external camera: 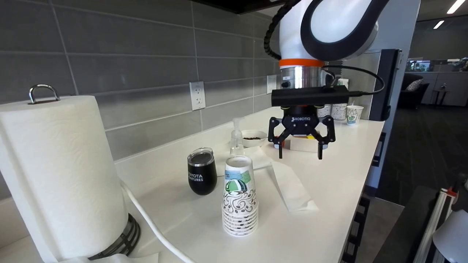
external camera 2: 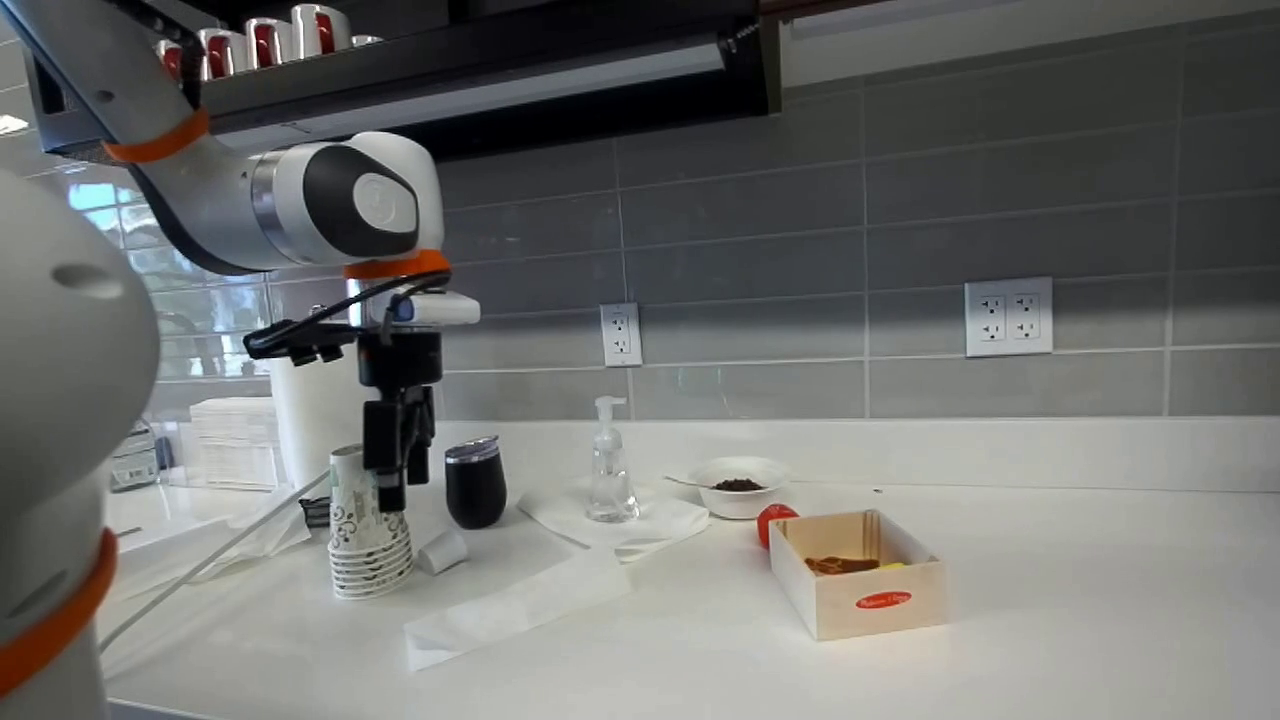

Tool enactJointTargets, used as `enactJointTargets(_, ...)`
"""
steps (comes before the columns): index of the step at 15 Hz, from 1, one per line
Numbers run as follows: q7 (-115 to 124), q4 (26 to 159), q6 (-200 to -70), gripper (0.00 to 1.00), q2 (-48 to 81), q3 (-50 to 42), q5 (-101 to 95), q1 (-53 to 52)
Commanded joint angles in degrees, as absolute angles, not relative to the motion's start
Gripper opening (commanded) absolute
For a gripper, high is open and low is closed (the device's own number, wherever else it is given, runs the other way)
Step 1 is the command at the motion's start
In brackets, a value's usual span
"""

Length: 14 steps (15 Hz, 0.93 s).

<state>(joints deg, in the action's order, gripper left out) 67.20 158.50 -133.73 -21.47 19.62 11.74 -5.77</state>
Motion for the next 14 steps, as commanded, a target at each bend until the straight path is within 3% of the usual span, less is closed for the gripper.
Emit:
enactJointTargets(1,75.88,158.5,-134.17,1.0,-20.57,21.69,7.43,-5.89)
enactJointTargets(14,100.15,158.56,-134.22,1.0,-10.66,25.1,-5.83,-7.86)
